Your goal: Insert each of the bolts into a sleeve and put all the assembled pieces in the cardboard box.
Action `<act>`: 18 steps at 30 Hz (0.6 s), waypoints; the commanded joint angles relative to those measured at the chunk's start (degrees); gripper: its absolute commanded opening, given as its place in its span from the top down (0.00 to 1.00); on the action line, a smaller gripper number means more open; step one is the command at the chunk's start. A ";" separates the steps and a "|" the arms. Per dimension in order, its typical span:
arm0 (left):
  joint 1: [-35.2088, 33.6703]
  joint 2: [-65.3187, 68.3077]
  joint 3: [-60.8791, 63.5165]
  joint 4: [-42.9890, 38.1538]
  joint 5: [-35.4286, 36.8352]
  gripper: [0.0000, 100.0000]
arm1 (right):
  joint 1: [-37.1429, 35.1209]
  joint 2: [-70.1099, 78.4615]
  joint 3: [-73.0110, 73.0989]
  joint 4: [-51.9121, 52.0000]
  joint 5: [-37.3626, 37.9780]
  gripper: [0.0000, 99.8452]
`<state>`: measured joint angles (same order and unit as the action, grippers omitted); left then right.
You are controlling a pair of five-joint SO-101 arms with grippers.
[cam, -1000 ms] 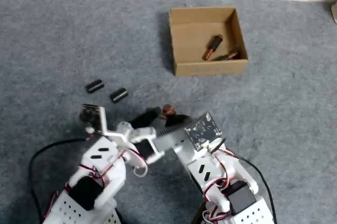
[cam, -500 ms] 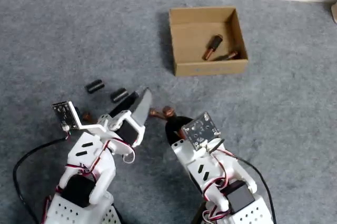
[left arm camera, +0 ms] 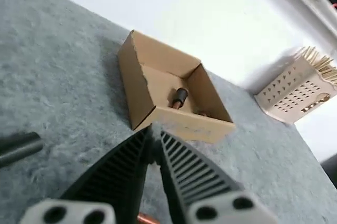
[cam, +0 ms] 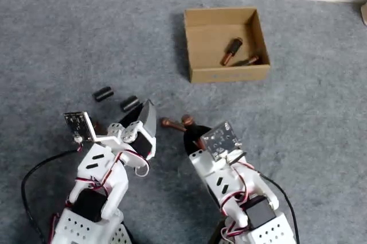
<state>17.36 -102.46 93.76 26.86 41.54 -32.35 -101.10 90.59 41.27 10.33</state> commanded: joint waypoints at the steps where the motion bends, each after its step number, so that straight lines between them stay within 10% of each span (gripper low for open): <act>1: -3.56 0.31 -0.57 -0.26 0.00 0.99 | 3.74 0.48 -1.01 -2.07 0.53 1.00; 10: -6.02 0.31 -0.40 -0.35 0.09 0.99 | 14.99 8.31 -10.95 -7.25 0.62 1.00; 18: -6.11 0.31 -0.40 -0.35 0.00 0.99 | 20.44 51.03 -41.01 -15.43 0.62 1.00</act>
<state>11.56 -102.46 93.76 26.95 41.63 -13.71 -68.04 65.89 29.14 10.33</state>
